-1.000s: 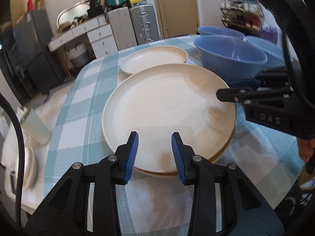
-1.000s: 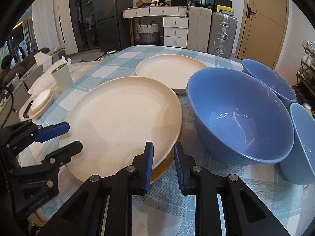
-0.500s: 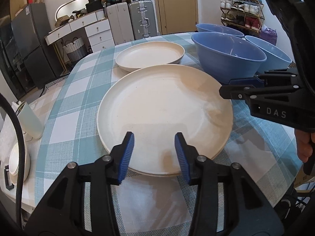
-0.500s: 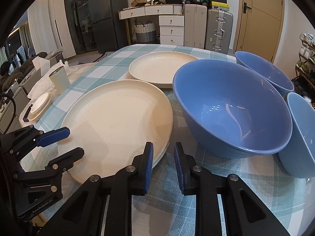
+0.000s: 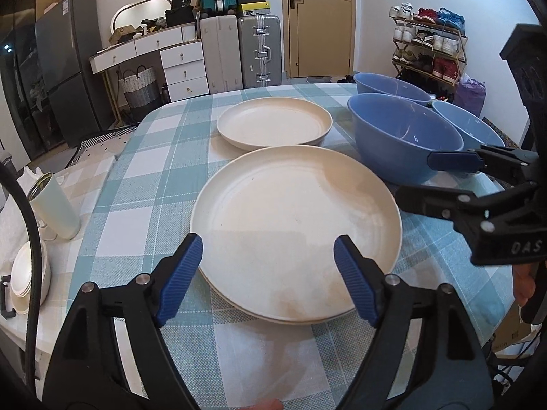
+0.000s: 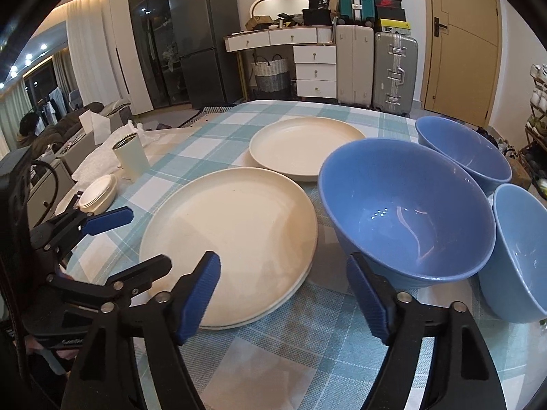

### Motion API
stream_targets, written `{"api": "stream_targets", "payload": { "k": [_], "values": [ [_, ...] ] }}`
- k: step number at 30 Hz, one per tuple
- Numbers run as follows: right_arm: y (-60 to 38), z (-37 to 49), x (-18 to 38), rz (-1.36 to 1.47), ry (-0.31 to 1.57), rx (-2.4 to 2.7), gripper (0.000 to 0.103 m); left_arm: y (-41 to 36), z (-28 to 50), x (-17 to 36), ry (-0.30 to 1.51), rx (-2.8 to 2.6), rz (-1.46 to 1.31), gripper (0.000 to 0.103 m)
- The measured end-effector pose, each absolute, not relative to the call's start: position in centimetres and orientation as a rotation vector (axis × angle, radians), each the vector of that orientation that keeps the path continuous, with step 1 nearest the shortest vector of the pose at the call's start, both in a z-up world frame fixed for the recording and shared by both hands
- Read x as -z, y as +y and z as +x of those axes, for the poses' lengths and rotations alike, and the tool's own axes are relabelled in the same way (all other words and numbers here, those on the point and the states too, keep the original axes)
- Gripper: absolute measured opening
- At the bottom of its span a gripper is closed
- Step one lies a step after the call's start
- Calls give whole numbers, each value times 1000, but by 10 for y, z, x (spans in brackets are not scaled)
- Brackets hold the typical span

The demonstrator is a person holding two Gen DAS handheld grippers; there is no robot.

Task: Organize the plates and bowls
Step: 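Open the left gripper to release the plate onto the stack, then move the left tool to the next cream plate and lower to its rim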

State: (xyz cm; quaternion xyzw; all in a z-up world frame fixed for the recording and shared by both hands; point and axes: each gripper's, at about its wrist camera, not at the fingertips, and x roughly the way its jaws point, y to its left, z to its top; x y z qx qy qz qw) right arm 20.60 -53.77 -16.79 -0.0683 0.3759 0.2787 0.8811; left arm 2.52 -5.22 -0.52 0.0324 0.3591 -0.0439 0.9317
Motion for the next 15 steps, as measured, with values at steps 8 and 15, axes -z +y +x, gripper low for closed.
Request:
{"api": "stream_targets", "payload": {
  "k": [8,15],
  "values": [
    [-536,196,146,-162,725,-588,93,-45,26,-12,711,95,33,90],
    [-539,199,123,-171,665,-582,101,-37,30,-26,685,57,30,101]
  ]
}}
